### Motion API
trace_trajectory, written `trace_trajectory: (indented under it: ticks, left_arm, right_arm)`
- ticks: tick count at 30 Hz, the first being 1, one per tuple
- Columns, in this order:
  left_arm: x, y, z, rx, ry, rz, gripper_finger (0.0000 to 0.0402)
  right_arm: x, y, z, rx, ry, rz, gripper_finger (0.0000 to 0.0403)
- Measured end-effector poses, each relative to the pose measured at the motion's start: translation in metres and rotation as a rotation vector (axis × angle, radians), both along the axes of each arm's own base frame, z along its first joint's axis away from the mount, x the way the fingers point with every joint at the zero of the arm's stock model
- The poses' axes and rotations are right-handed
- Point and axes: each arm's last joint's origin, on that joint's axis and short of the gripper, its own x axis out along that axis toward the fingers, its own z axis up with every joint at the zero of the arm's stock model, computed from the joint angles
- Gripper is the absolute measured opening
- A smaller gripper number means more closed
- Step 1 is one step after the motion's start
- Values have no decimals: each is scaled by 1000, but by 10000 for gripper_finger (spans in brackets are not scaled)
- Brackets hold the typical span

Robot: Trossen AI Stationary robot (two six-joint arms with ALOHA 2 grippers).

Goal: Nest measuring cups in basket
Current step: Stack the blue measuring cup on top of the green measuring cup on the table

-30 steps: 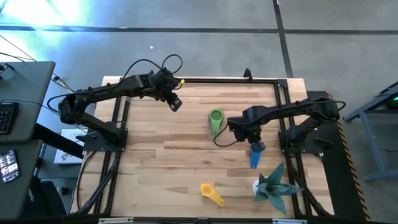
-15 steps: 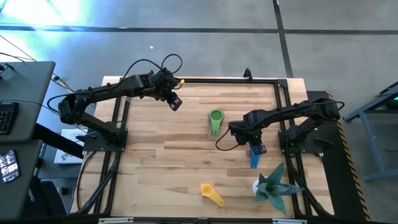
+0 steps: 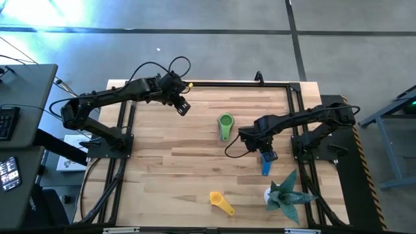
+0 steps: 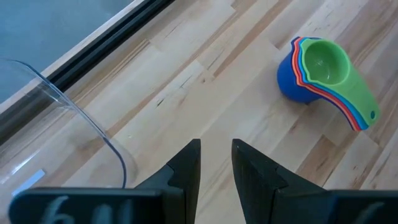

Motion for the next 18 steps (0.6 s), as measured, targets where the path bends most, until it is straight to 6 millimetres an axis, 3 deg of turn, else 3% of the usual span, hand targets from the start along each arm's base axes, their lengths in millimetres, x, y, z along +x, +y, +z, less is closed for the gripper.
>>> trace_trajectory:
  ticks: [18]
  left_arm:
    - [0, 0, 0, 1, 0, 0, 80]
  right_arm:
    - [7, 0, -18, 3, 72, 27, 62]
